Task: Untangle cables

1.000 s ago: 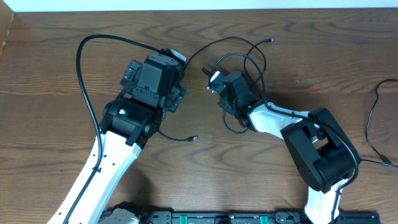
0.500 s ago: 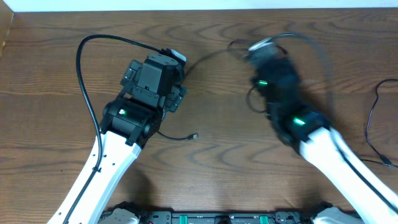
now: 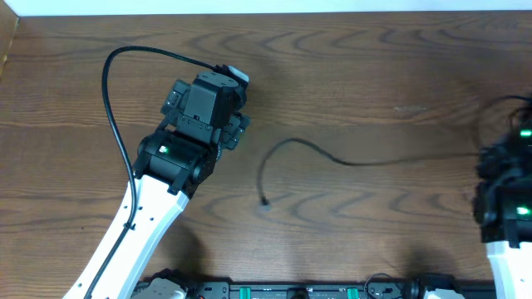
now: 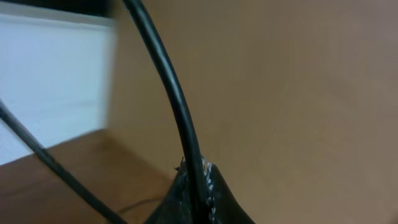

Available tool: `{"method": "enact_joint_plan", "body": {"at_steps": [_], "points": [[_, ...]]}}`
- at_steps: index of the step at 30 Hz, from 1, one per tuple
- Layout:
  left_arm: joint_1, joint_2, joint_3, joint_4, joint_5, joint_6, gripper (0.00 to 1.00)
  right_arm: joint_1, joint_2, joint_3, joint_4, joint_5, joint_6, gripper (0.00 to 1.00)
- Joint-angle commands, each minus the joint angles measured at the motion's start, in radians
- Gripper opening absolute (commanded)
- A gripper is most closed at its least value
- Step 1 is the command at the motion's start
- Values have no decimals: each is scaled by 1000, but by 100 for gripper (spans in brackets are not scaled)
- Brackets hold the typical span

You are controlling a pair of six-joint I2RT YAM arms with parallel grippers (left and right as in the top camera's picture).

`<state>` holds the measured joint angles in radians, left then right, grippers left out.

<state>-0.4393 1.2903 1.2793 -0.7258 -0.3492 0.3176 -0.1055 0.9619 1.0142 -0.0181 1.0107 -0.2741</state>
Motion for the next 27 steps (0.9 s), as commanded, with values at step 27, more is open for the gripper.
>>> {"method": "enact_joint_plan", "body": {"at_steps": [27], "points": [[2,-3,13,-30,-2,-6,98,-576,687,5,-63,-430,301,10]]}}
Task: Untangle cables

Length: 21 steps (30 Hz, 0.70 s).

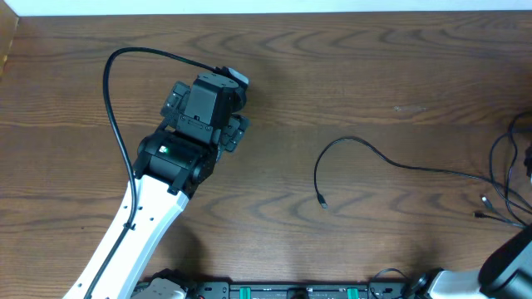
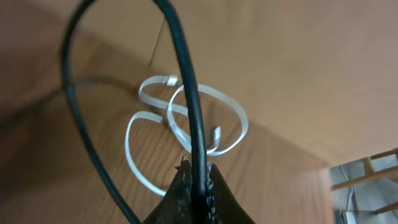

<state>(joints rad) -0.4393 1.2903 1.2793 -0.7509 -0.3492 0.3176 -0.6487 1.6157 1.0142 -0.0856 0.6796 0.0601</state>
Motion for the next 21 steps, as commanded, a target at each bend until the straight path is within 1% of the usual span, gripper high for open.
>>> {"method": "enact_joint_plan", "body": {"at_steps": [1,2,3,6,10,14,19,21], "points": [[2,-3,13,-5,-2,-6,98,-46,47,5,5,-155,-32,37],[2,-3,13,-5,-2,-6,98,-57,56,5,6,-217,-32,73],[2,-3,13,-5,-2,-6,98,-68,61,5,7,-280,-33,99],[2,-3,13,-5,1,-6,98,-97,61,5,6,-425,-59,99],[2,-3,11,-4,1,-6,98,-98,42,5,-53,-518,-47,99],[2,-3,11,-5,1,-6,98,-90,-8,5,-108,-739,-46,99],[2,-3,11,-5,1,-6,98,-54,-98,6,-139,-978,-45,99],[2,-3,11,-5,1,-6,98,-20,-137,6,-167,-1033,-45,99]]}}
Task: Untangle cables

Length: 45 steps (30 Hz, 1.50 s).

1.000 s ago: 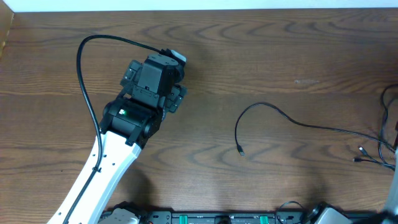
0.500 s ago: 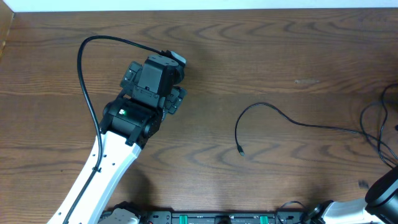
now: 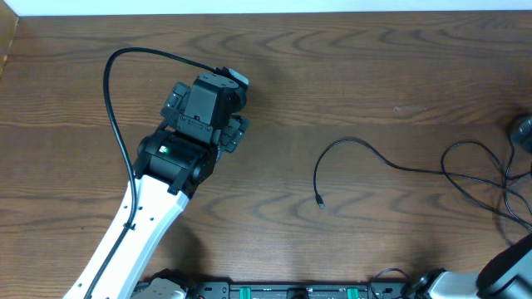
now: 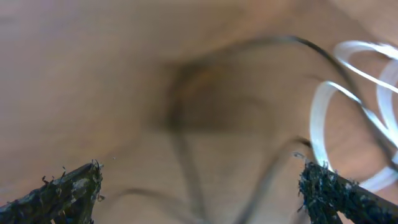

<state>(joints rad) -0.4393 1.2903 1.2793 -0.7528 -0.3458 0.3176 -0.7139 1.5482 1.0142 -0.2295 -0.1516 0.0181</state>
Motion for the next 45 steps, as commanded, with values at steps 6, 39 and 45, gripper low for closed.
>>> {"method": "enact_joint_plan", "body": {"at_steps": [6,39,45], "points": [[2,-3,7,-2,-3,-6,98,213,-116,6,-298,-139,8,99],[2,-3,3,-2,-3,-6,98,369,-106,-340,-210,299,1223,95],[2,-3,3,-2,-3,-6,98,368,-105,-389,-158,345,1223,77]]}}
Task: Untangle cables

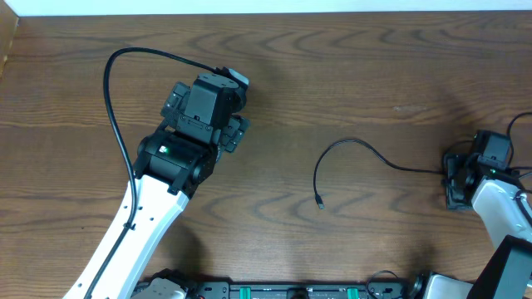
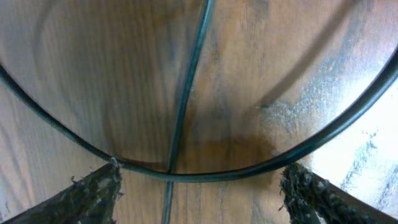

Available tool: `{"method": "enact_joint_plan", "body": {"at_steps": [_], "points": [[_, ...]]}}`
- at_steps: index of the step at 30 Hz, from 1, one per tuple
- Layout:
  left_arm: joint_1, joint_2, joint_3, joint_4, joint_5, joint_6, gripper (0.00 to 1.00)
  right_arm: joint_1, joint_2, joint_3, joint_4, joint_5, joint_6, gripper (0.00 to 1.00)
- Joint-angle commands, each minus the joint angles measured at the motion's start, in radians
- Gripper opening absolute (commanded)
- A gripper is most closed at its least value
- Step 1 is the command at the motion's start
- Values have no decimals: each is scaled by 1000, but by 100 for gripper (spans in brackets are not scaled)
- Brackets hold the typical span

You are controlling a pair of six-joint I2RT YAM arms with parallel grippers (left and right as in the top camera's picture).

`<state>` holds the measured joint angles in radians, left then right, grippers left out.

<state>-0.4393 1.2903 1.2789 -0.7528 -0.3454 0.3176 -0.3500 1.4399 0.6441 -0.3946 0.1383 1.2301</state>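
A thin black cable lies on the wooden table. Its plug end is at mid-table, and it runs right to my right gripper. In the right wrist view the right gripper is open and close over the wood. A thick black cable arc spans the gap between its fingers, and a thinner strand crosses under the arc. My left gripper rests at the left of the table, far from the cable; its fingers do not show.
The left arm's own black lead arches over the table's left part. The right arm covers the cable's far loops near the right edge. A rail with connectors runs along the front edge.
My right gripper was open at the overhead view's right edge, with cable loops lying loose beside it. It is now further in and low over the table, open with the cable between its fingers.
My right gripper was shut on the black cable at the right edge, with the plug near the middle. It still held the cable later, and the plug lay further right. Then the gripper was open and the cable lay in loops. Now it stands open around the cable.
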Motion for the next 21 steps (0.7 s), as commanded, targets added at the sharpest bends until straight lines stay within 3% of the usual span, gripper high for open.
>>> {"method": "enact_joint_plan", "body": {"at_steps": [1,5,11,15,21], "points": [[2,-3,3,-3,-3,-6,98,4,4,-25,12,74,11,76],[2,-3,3,-3,-3,-6,98,4,7,-46,32,136,11,73],[2,-3,3,-10,-3,-6,98,4,20,-56,67,190,11,53],[2,-3,3,-15,-3,-6,98,3,38,-56,71,204,-9,5],[2,-3,3,-14,-3,-6,98,2,70,-56,129,203,-95,1]]}}
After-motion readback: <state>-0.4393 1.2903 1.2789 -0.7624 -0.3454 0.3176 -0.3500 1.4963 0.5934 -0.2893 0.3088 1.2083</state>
